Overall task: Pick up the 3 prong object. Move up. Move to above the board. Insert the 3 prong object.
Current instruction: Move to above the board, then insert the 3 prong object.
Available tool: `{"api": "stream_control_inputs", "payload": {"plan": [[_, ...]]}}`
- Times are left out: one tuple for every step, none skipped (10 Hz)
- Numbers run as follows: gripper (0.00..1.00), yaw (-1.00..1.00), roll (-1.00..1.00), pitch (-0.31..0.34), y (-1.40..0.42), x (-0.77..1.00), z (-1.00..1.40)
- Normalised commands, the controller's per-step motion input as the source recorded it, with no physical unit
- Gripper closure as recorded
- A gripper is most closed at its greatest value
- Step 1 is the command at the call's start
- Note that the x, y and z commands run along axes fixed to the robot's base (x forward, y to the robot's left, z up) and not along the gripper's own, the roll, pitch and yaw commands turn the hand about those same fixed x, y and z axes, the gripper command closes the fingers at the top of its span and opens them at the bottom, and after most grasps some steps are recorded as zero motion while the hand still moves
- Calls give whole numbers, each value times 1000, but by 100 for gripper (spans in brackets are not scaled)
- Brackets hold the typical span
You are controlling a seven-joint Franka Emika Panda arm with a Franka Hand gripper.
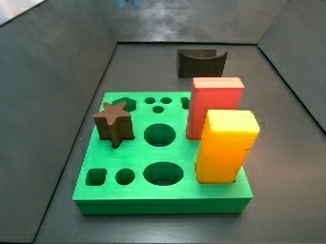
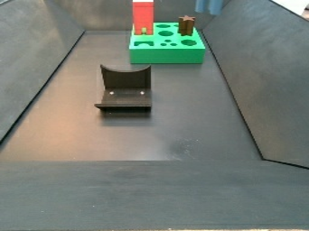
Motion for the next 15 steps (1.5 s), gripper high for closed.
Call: {"api": "stream_control_inputs", "payload": {"plan": [[100, 322, 40, 135, -1000, 371, 34], [100, 191, 31, 123, -1000, 377, 39], [100, 111, 24, 114, -1000, 385, 42], [100, 50, 15, 106, -1000, 397, 45], [100, 34, 18, 108, -1000, 407, 48], [100, 27, 28, 117, -1000, 430, 53], [100, 20, 41, 125, -1000, 462, 57], [100, 12, 76, 136, -723, 378, 46], [100, 12, 95, 144, -446, 277, 35], [100, 2, 89, 139, -312, 218, 36], [100, 0, 0, 0, 0, 0, -17], [100, 263, -134, -43, 9, 0, -149], [100, 586, -204, -64, 117, 111, -251], [100, 686, -214, -93, 103, 103, -320], [100, 751, -199, -114, 57, 60, -331]]}}
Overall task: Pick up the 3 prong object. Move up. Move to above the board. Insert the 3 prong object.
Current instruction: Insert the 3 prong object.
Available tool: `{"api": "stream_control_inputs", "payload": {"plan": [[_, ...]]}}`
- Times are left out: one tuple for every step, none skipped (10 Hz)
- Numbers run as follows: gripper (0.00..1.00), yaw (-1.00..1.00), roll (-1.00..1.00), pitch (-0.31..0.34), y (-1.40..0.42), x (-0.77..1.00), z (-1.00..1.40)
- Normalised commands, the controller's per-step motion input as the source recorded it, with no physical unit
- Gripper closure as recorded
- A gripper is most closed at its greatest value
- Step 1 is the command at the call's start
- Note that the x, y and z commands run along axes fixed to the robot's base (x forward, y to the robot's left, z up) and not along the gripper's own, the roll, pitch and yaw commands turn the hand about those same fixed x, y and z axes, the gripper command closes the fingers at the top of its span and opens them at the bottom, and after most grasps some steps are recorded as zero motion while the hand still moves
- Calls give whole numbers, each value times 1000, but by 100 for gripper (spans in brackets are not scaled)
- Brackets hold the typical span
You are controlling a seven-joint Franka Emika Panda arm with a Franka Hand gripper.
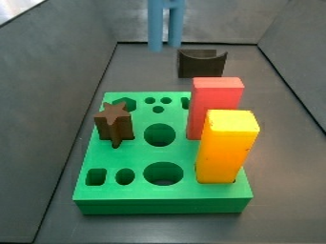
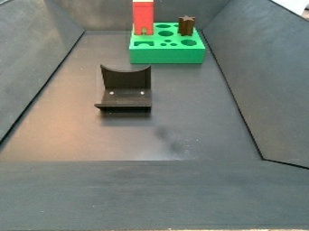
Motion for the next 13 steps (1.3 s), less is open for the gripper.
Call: {"api": "stream_control_inputs", "payload": {"plan": [[100, 746, -197, -114, 66, 66, -323], [100, 826, -90, -124, 120, 0, -294], [100, 906, 0, -90, 186, 0, -331], [100, 883, 0, -39, 243, 0, -343], [100, 854, 0, -27, 271, 0, -366], [100, 823, 0, -20, 311, 0, -403], [100, 771, 1, -19, 391, 0, -431], [100, 614, 0, -27, 257, 0, -174], [100, 0, 0, 0, 0, 0, -26], [100, 71, 0, -61, 0, 0, -377], [100, 51, 0, -51, 0, -26, -380], [100, 14, 11, -1, 0, 0, -234], [100, 0, 0, -1, 0, 0, -151]]}}
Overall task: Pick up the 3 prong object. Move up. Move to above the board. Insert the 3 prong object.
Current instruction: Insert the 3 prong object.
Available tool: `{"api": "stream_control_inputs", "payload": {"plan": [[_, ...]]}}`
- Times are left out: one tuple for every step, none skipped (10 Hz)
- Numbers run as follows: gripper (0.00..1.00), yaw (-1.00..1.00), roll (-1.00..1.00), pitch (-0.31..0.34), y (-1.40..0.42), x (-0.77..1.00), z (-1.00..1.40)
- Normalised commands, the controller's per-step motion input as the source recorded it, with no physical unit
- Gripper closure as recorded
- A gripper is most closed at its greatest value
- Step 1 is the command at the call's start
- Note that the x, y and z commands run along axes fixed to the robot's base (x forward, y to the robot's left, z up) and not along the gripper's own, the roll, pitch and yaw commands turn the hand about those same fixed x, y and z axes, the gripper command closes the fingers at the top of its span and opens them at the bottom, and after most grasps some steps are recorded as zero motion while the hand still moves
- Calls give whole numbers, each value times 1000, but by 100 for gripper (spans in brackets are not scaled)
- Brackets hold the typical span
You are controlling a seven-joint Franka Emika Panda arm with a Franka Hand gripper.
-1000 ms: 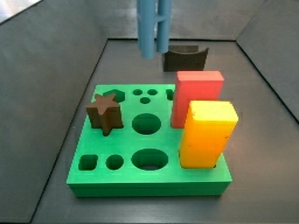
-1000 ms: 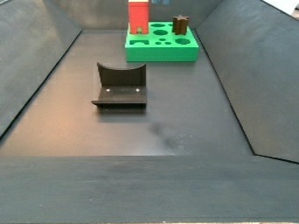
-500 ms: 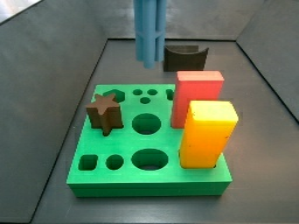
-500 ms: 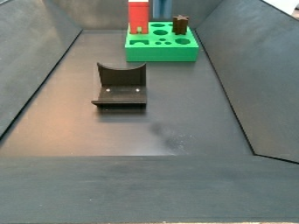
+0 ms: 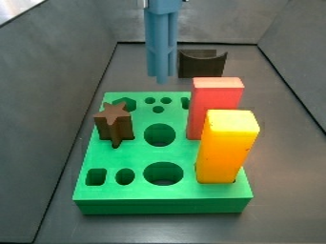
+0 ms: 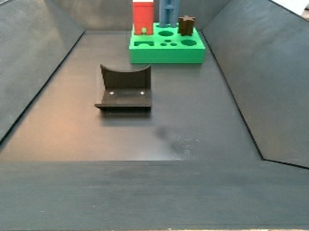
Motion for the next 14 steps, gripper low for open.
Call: {"api": "stream_control_inputs", "payload": {"plan": [[100, 31, 0, -1, 0, 0, -111], [100, 171, 50, -3, 0, -11, -309], [100, 186, 0, -47, 0, 0, -343], [100, 171, 0, -57, -31, 0, -343], [100, 186, 0, -59, -34, 0, -400], [100, 177, 0, -39, 0, 0, -303], [100, 189, 14, -30, 0, 0, -280], [100, 177, 0, -36, 0, 0, -251], [100, 209, 39, -11, 0, 0, -234], [100, 57, 0, -24, -23, 0, -69], [100, 34, 0, -26, -9, 0, -123], [100, 0, -19, -64, -100, 0, -274], [100, 0, 0, -57, -80, 0, -243], [100, 0, 0, -47, -60, 0, -171]]}}
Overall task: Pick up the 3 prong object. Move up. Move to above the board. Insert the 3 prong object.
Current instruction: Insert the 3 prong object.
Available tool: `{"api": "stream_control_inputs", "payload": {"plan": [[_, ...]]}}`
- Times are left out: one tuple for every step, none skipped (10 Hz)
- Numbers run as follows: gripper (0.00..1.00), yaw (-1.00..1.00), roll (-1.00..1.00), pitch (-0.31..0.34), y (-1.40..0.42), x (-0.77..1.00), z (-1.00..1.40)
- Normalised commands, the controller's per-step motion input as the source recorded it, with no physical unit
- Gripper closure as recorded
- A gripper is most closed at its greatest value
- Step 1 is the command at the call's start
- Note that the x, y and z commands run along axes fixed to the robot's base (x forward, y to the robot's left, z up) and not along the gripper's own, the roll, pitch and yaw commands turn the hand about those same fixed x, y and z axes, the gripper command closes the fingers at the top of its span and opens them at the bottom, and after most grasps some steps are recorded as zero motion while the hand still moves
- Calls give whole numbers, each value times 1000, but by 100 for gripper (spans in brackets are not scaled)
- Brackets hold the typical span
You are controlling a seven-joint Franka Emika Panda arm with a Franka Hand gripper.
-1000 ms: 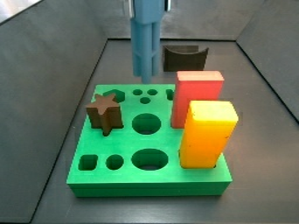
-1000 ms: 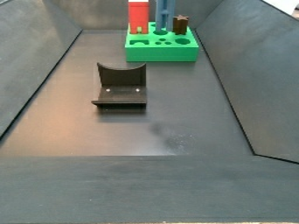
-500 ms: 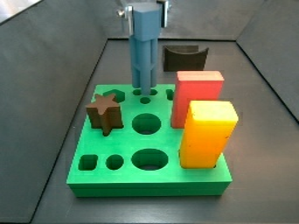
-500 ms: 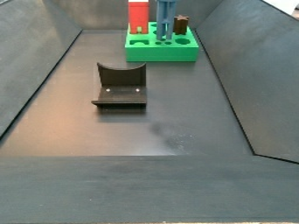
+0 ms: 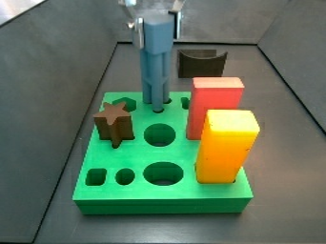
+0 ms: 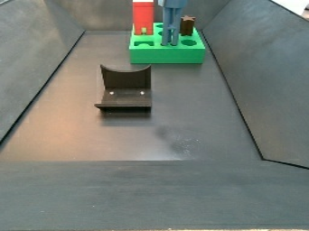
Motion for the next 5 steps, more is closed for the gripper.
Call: {"api": "stream_control_inputs", "payload": {"plan": [[100, -9, 0, -50, -51, 0, -146], [100, 0, -14, -49, -23, 0, -134], [100, 0, -14, -34, 0, 0, -123], [100, -63, -23, -19, 0, 17, -74], [100, -89, -10, 0, 0, 51, -63]]}}
